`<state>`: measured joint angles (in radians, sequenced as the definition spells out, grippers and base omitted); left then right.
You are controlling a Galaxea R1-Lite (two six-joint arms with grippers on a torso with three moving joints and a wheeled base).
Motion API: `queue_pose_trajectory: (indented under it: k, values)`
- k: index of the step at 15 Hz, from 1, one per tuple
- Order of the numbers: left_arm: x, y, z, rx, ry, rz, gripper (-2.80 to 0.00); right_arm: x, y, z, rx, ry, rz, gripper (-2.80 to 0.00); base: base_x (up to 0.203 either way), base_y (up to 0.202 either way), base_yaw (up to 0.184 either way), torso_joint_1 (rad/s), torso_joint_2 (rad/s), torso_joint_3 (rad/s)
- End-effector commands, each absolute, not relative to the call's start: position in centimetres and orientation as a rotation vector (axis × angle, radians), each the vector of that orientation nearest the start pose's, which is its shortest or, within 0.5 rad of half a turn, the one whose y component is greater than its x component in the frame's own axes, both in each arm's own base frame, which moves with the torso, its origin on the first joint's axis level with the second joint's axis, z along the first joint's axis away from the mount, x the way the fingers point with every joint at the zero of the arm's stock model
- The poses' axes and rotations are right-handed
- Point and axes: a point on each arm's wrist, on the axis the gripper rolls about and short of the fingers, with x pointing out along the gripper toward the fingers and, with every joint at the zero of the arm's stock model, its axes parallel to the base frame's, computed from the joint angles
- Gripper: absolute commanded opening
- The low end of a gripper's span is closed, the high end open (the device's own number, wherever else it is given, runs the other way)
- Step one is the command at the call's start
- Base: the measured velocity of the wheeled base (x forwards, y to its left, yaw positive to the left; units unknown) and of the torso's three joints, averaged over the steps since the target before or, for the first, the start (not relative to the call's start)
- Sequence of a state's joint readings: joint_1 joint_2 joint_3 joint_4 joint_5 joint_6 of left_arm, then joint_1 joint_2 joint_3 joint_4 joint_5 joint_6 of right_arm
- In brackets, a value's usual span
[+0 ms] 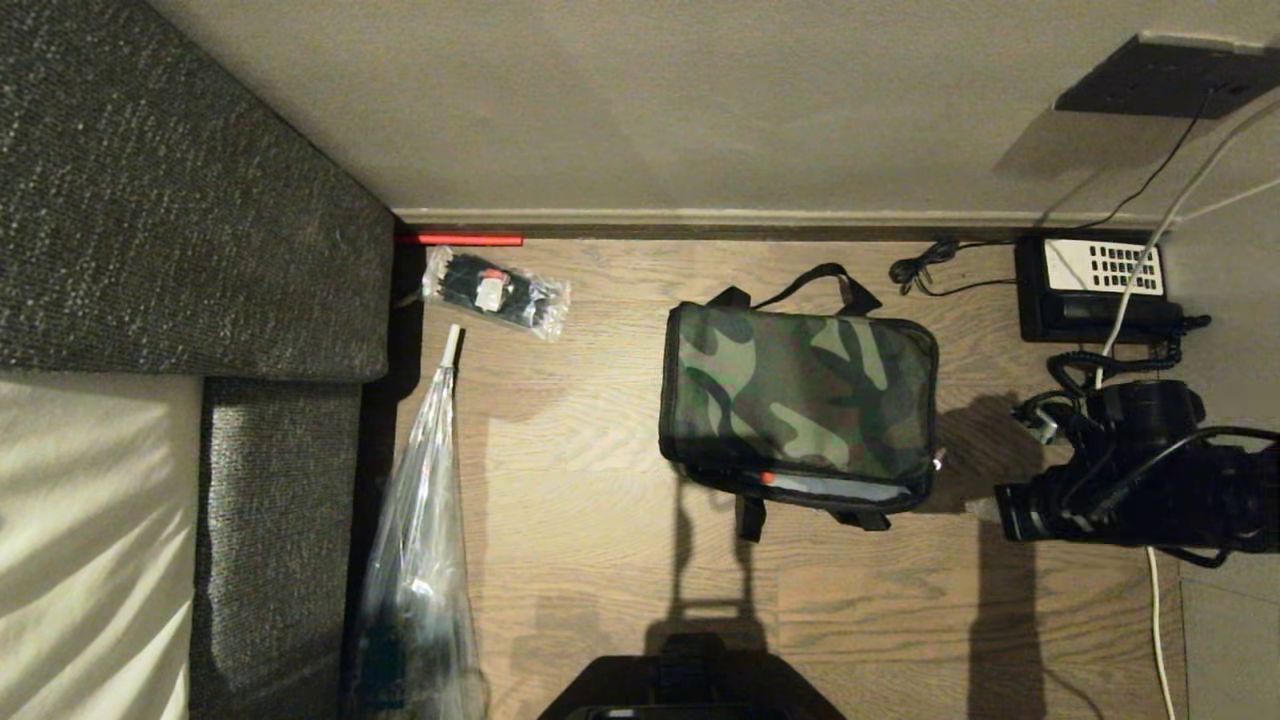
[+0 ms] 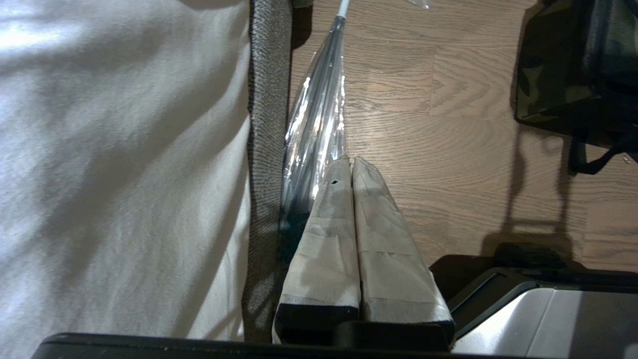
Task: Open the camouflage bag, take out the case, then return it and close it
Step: Open the top of the storage box
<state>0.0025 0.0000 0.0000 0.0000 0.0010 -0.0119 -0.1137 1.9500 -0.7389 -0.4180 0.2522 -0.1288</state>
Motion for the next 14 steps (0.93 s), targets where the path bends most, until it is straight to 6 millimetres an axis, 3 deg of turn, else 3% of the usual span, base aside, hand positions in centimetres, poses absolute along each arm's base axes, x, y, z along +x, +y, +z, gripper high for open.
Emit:
queue_pose_trajectory:
  k: [1, 14]
  values:
    - [-2.3, 0.0, 7.5, -0.012, 0.000, 0.005, -2.80, 31.8, -2.6, 5.5, 0.004, 0.788, 0.199, 0.00, 0.000, 0.000, 0.000, 0.000, 0.00, 0.000]
    - [-2.3, 0.0, 7.5, -0.012, 0.000, 0.005, -2.80, 34.1, -2.8, 5.4, -0.034, 0.581, 0.194, 0.00, 0.000, 0.000, 0.000, 0.000, 0.00, 0.000]
